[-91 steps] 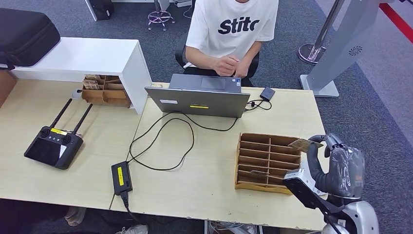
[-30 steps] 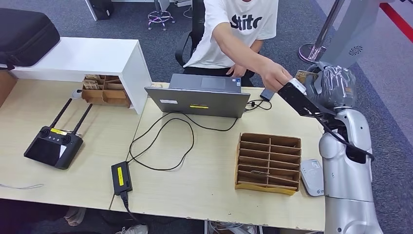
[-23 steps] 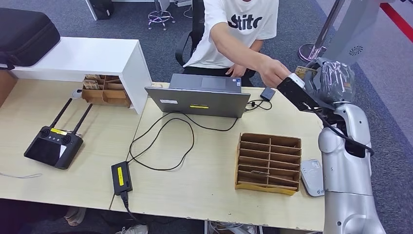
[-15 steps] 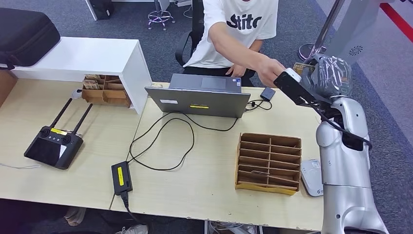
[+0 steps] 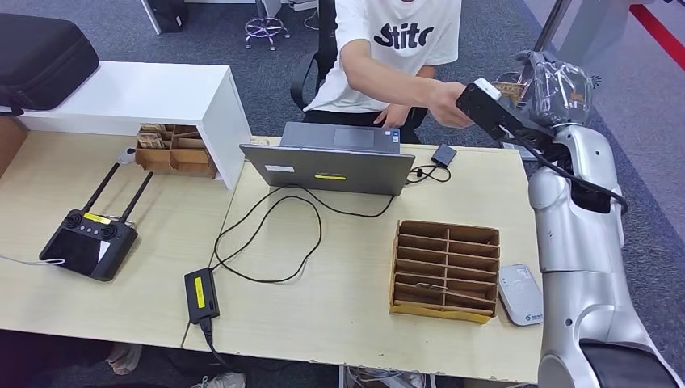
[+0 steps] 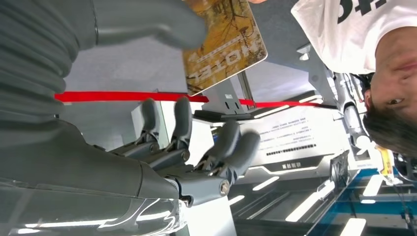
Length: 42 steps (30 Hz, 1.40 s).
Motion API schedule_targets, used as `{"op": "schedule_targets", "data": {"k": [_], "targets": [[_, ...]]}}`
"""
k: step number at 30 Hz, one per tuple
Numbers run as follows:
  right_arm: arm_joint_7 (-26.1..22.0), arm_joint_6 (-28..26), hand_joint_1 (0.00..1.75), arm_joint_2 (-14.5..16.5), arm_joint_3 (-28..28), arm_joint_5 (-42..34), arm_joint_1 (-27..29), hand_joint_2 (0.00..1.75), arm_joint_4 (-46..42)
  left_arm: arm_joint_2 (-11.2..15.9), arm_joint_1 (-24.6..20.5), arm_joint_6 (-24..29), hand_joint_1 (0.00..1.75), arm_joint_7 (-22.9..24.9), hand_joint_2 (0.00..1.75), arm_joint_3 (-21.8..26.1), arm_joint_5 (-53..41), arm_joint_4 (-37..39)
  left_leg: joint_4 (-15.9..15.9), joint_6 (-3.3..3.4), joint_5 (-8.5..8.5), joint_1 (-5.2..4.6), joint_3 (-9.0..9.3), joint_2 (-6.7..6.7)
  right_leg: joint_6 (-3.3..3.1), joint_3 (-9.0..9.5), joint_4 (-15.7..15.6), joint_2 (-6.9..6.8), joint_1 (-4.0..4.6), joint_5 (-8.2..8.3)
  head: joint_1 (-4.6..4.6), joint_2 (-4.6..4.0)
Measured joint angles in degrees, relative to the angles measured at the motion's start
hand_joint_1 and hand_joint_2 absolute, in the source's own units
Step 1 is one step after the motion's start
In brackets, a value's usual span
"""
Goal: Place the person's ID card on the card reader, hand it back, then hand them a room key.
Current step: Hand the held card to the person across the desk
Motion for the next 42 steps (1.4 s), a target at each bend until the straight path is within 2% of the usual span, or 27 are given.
{"op": "schedule_targets", "data": {"k": [14,22,32,42], "targets": [[1.73,0.13,0.00,0.47,0.00,2.11,-2.77,1.75,4.14,0.01,-0.07,-0.25,0.00,0.29,1.75,-0.71,-0.01,-0.02,0.00,0.00,0.00,0.00,0.00,0.00,0.00,0.00,0.00,-0.01,0.00,0.00,0.00,0.00],[0.39,-0.65,0.00,0.55,0.00,3.68,-3.06,1.75,3.67,0.01,-0.08,0.01,0.00,0.52,1.75,-0.73,0.00,-0.02,0.00,0.00,0.00,0.00,0.00,0.00,0.00,-0.02,0.00,0.00,0.00,0.00,0.00,0.00],[-3.65,-0.88,0.00,0.05,0.16,2.61,0.79,1.75,-7.41,-0.07,0.03,0.40,0.00,1.18,1.75,-0.72,0.00,-0.02,0.01,0.00,0.00,0.00,-0.01,0.00,0.00,-0.06,-0.01,0.00,0.00,0.00,0.00,0.00],[-6.40,-0.98,0.00,-4.43,0.85,-1.97,6.28,1.75,-20.16,-0.45,0.24,0.94,0.00,1.49,1.75,-0.21,0.02,-0.02,0.03,0.00,-0.01,-0.01,-0.03,0.00,0.00,-0.07,-0.02,0.00,-0.01,0.00,0.00,0.00]]}}
